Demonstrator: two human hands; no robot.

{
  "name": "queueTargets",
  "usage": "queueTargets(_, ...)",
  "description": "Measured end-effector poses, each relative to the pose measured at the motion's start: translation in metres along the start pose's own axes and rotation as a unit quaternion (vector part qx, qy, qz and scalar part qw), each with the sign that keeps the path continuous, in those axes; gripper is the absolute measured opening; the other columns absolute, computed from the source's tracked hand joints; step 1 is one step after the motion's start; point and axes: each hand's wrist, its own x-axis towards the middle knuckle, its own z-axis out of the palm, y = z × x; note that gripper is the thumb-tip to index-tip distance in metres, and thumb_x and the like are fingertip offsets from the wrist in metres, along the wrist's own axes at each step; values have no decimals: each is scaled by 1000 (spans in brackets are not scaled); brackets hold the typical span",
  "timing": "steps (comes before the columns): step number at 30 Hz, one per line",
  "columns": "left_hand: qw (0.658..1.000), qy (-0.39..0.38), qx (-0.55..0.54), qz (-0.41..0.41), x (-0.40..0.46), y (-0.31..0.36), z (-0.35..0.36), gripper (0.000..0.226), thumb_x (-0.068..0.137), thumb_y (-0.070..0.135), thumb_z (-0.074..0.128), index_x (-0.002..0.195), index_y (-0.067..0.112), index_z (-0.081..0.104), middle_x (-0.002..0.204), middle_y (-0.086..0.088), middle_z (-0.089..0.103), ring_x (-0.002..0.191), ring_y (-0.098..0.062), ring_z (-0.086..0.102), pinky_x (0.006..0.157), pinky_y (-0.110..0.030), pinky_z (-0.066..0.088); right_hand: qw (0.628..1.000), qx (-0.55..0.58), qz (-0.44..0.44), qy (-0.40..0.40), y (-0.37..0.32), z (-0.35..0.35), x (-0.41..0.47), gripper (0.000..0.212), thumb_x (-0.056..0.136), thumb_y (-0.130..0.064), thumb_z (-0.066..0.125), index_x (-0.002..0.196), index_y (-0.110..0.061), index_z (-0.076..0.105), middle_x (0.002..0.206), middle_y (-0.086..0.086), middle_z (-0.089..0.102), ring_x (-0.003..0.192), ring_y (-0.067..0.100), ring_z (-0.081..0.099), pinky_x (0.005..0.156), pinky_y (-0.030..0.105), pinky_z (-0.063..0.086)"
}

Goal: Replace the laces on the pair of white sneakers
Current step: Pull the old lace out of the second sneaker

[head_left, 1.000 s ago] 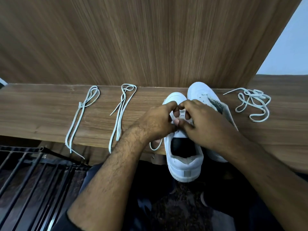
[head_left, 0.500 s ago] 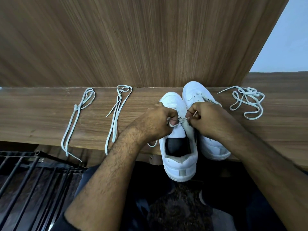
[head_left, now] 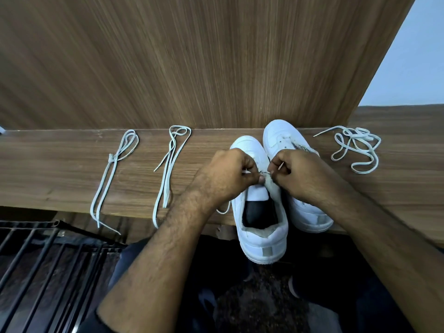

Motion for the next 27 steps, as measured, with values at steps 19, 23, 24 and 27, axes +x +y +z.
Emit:
queueTargets(19,996,43,72,-6,4,13,8,18,93,35,64,78,24,65,80,7,55,81,-17,59,70,-34,48,1000,-1,-9,3,3,1,1,17,93,-26,62,78,-33,61,79,-7,68,53,0,49,45,15,31)
queueTargets(23,846,77,-514,-118,-2,33,-12,36,100,8,43,68,15,59,75,-12,68,68,-25,66,66,-32,52,1000,6,-7,-2,3,1,2,14,93,-25,60,81,-33,61,80,-8,68,54,0,49,46,15,30)
queueTargets(24,773,82,-612,-148,-4,37,-17,39,98,8,39,64,14,56,62,-8,62,53,-21,58,57,-29,51,1000,8,-10,-1,4,1,2,13,92,-24,60,82,-33,62,79,-8,67,56,0,50,48,15,31)
queueTargets(27,774,204,-566,-197,0,22,-21,29,92,17,43,65,23,38,51,5,37,38,-9,27,40,-18,26,999,18,-29,-2,4,2,0,11,93,-21,60,91,-31,64,75,-9,64,62,4,53,56,17,35)
